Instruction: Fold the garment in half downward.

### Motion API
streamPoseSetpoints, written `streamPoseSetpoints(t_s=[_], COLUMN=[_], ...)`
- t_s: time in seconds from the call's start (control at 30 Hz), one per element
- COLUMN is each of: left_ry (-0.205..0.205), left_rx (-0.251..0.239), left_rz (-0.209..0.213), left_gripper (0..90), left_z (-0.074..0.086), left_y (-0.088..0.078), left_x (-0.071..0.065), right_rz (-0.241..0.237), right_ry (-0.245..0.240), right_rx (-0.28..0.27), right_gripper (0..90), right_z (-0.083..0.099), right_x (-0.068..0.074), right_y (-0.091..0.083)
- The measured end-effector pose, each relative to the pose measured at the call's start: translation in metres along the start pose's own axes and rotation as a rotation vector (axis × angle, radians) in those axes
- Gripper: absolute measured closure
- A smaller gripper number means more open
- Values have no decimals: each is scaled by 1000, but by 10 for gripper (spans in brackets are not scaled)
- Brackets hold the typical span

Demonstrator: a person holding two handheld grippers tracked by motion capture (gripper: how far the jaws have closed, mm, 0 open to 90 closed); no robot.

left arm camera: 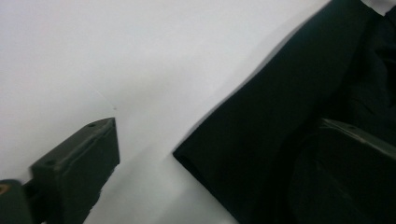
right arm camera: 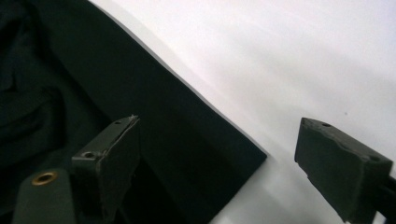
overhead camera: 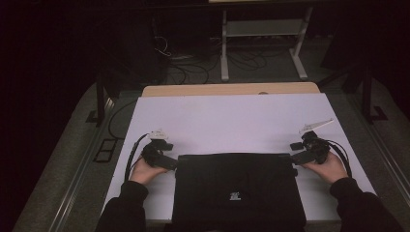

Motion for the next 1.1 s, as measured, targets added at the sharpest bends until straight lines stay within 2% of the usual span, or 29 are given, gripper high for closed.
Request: streamPoseSetpoints(t_s=[0.23,0.4,0.6,0.67,0.73,0.9,1.0,1.1], left_ry=[-24,-15,-1,5,-1,-13,-24,-39], left_rx=[-4,11,20,8,3,23,25,33], left_rz=[7,12,16,-1,6,17,13,-13], left_gripper=[133,212,347,457,515,578,615,686], left_z=[2,5,7,6,5,7,7,6], left_y=[-2,-2,-1,-1,0,3,2,2], left_x=[3,6,9,9,9,10,11,13], right_rz=[28,37,59,61,59,65,36,4], right_ry=[4,-6,-1,-8,-18,-24,18,33], right_rx=[16,16,14,21,24,26,34,45], right_gripper=[160,224,432,466,497,629,735,828], right_z=[2,3,3,4,5,5,5,6], right_x=[-3,-3,-4,-4,-3,-2,-3,-4], right_y=[3,3,4,5,6,6,7,8])
Point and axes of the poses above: each handheld gripper's, and its own axes: y roughly forward along the jaws, z roughly out of its underside, x roughly to its left, the point moved 4 cm from there along y, roughly forward along the jaws, and after that the axes turned 15 degrees about z, right-handed, at the moved point
